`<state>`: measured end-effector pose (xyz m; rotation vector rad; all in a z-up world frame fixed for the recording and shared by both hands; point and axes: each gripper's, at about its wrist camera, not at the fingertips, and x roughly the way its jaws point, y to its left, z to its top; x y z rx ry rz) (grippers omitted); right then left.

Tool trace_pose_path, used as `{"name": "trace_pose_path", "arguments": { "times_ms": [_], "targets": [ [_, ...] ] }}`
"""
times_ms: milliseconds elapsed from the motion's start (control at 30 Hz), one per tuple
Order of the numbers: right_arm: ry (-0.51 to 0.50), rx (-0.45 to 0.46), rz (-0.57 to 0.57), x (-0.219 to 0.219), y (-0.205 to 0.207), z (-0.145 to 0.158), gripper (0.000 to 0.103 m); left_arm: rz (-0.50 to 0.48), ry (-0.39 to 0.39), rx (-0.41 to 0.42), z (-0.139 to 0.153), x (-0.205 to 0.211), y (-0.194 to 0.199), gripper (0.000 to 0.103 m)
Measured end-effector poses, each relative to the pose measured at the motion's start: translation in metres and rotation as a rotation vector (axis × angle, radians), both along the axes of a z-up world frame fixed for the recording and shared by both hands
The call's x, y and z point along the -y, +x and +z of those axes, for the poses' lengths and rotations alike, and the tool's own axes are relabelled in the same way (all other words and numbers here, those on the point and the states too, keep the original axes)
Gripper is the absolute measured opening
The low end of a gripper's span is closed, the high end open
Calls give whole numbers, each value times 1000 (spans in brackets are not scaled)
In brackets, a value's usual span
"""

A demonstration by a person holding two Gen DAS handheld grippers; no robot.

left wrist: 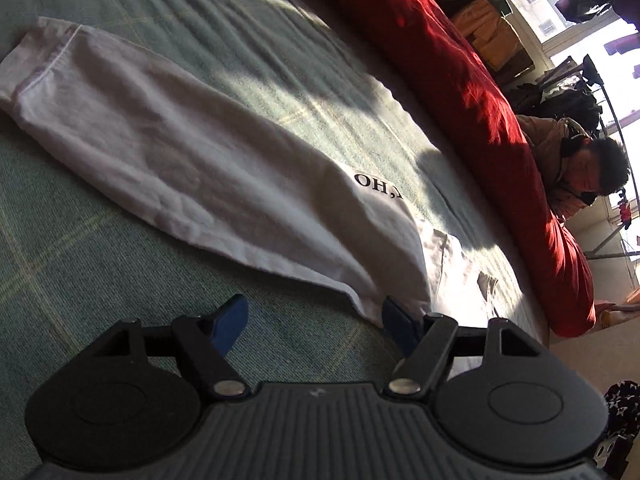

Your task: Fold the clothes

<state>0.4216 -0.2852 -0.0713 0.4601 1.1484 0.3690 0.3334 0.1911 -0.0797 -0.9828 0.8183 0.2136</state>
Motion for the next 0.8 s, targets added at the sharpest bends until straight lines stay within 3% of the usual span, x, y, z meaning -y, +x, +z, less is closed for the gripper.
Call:
{"name": "trace_pose_path", "arguments": {
  "times_ms": [133, 233, 467, 500, 600, 633, 733, 800],
  "targets": [
    [38, -16, -11, -20, 6, 8, 103, 164, -84, 34, -24, -27, -9, 72],
    [37, -26, -3, -40, 11, 13, 103, 199, -109, 69, -33, -40, -6, 72],
    [29, -26, 78, -93, 17, 23, 103, 193, 62, 58, -22, -62, 0, 70],
    [25, -24, 91, -100, 17, 24, 103, 205, 98, 40, -20, -65, -1, 62],
    [30, -14, 123, -123, 17, 26, 103, 206, 219, -41, -16, -66, -2, 16],
    [35, -11, 133, -130, 17, 27, 103, 197, 258, -68, -15, -65, -2, 6],
    [33, -8, 161, -152, 17, 25, 103, 199, 333, -92, -4, -65, -9, 5],
    [34, -7, 183, -167, 18, 24, 103, 196, 340, -80, 3, -71, -18, 5]
  ]
}}
